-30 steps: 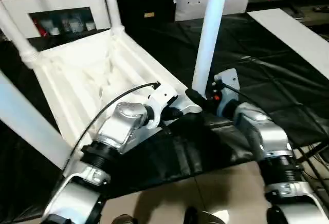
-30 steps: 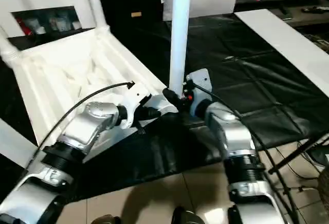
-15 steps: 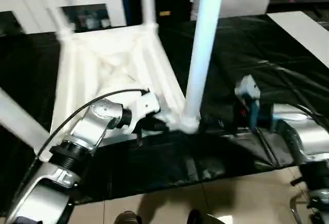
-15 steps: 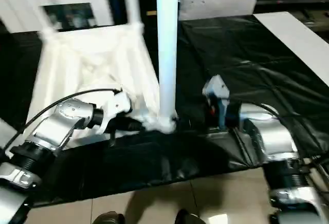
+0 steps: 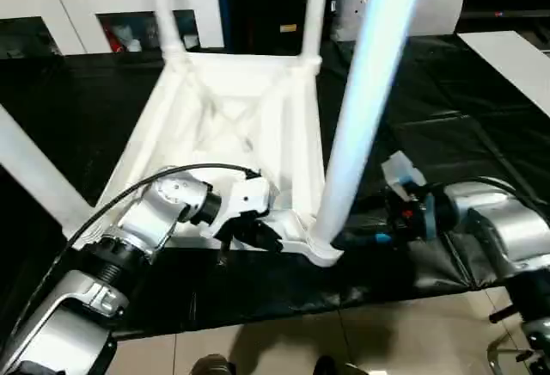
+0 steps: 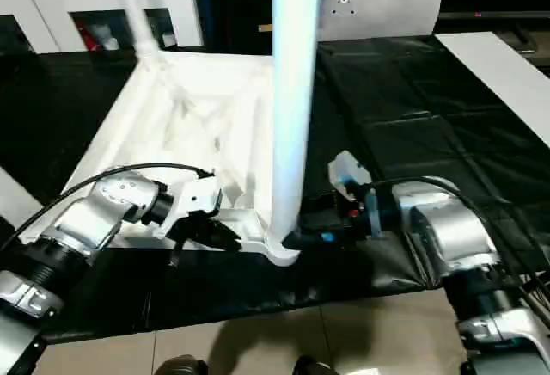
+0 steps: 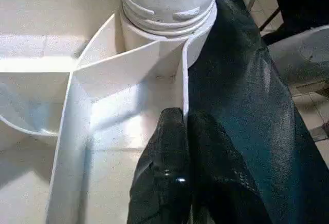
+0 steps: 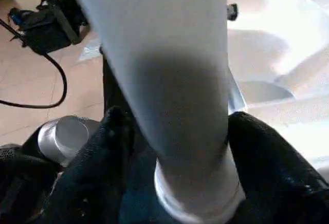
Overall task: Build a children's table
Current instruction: Rotate leg to tighten
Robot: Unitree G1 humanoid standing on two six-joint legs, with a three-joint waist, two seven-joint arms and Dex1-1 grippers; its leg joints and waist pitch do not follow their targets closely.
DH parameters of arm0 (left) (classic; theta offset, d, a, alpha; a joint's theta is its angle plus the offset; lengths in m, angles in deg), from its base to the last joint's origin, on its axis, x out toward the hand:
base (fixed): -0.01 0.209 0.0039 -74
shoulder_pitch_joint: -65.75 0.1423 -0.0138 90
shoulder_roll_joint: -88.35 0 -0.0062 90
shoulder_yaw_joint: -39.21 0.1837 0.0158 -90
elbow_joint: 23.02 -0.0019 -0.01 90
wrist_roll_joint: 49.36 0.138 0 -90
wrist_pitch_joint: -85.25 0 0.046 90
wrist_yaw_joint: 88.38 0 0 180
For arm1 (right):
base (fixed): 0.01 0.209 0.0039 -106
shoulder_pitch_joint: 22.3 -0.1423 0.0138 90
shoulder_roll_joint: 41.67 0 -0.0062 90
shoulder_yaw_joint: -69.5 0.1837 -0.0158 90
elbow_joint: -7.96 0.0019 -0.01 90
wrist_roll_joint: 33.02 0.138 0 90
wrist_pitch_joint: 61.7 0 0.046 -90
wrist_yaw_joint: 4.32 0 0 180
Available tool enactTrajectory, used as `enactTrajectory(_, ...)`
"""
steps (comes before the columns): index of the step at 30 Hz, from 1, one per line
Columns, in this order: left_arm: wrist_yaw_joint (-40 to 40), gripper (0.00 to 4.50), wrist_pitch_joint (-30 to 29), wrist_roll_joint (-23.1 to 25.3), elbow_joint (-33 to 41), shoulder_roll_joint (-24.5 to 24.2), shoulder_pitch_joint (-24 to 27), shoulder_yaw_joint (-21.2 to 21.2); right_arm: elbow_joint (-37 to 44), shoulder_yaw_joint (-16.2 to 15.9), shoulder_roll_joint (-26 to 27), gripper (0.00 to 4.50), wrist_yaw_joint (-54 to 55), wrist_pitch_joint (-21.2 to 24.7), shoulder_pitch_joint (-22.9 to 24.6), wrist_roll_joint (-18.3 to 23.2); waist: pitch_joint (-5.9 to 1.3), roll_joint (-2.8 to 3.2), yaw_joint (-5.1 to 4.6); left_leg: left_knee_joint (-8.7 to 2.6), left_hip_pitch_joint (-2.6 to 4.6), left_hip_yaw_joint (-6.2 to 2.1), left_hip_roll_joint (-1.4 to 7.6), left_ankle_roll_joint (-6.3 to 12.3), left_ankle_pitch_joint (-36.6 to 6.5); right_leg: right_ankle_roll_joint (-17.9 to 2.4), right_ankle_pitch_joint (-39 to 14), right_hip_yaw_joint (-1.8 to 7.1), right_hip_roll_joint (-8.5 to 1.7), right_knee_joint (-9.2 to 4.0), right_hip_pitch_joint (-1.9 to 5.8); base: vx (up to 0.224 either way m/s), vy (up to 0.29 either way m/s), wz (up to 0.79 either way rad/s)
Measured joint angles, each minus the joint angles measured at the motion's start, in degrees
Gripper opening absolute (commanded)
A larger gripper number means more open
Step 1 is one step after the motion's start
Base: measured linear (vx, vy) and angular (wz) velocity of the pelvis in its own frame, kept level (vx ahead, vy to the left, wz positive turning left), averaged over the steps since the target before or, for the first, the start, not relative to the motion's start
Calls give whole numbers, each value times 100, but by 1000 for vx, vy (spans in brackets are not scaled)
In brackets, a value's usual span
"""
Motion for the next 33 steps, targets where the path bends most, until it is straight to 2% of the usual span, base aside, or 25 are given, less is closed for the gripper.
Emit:
enactTrajectory(2,14,0,6,1,0,5,0,5,-25,-5,33,270,2,-2,-15,0,-2,-3,2,0,-1,0,0,3,2,2,-1,0,0,1,0,0,0,0)
enactTrajectory(4,28,0,10,0,-2,11,0,8,-69,-6,33,234,-6,3,-24,5,-6,-10,3,0,-2,0,0,3,1,5,-3,1,0,2,0,0,0,0)
enactTrajectory(10,-20,0,-329,-73,24,115,10,-45,48,61,65,209,146,303,17,39,-12,-10,9,0,-3,1,0,3,2,8,-5,7,0,7,0,0,0,0)
enactTrajectory(15,-674,0,-1080,-98,26,238,36,-398,122,369,540,205,1288,580,48,-64,-13,-10,-98,-1,0,13,1,-33,0,8,-5,9,1,17,1,0,0,0)
enactTrajectory(19,-1814,0,-1747,14,-48,718,-45,-843,25,920,1352,202,3127,1119,-150,-319,-13,-11,-414,16,-7,1,4,-41,11,11,-4,-49,4,-41,3,0,0,0)
enactTrajectory(20,-2239,0,-1965,52,-119,937,-152,-929,-74,1050,1598,202,3739,1236,-309,-439,-9,-4,-524,28,-16,-15,9,-41,10,13,-3,-75,4,-65,3,0,0,0)
enactTrajectory(21,-2468,0,-2110,53,-129,1069,-197,-961,-143,1132,1709,202,4069,1287,-394,-469,-13,7,-592,26,-22,-27,11,-40,9,17,0,-107,3,-108,13,0,0,0)
enactTrajectory(22,-2764,0,-2248,48,-147,1260,-214,-1057,-250,1221,1836,202,4437,1334,-490,-487,-14,17,-680,22,-32,-36,27,-39,8,18,1,-177,-6,-165,33,0,0,0)
enactTrajectory(24,-3174,0,-2368,44,-210,1495,-230,-1140,-414,1321,1986,202,4860,1354,-597,-529,-14,17,-759,22,-50,-54,91,-39,7,20,3,-229,4,-219,43,0,0,0)
enactTrajectory(25,-3477,0,-2400,44,-292,1651,-243,-1210,-572,1348,2084,236,5107,1250,-670,-599,-13,16,-793,21,-55,-51,93,-36,4,20,4,-233,3,-221,41,0,0,0)
enactTrajectory(27,-3866,0,-2432,71,-374,1864,-320,-1249,-698,1352,2175,270,5380,1023,-741,-769,-13,16,-792,18,-48,-28,86,-34,3,19,12,-230,2,-217,35,0,0,0)
enactTrajectory(28,-3983,0,-2435,74,-383,1902,-336,-1263,-727,1345,2218,270,5447,909,-745,-818,-13,16,-778,11,-38,-24,66,-34,3,16,29,-228,2,-216,29,0,0,0)
enactTrajectory(29,-4022,0,-2435,73,-383,1914,-339,-1278,-742,1345,2259,269,5466,849,-743,-847,-13,16,-771,5,-44,-24,63,-34,3,9,56,-220,2,-214,25,0,0,0)
enactTrajectory(30,-4037,0,-2435,72,-382,1918,-342,-1285,-747,1345,2277,292,5472,800,-743,-877,-13,16,-759,-1,-46,-24,61,-33,3,8,72,-211,2,-209,24,0,0,0)
enactTrajectory(33,-3908,0,-2389,92,-326,1815,-341,-1234,-664,1328,2200,312,5279,623,-637,-875,-13,16,-675,-19,-50,-25,64,-18,5,0,83,-203,2,-180,14,0,0,0)
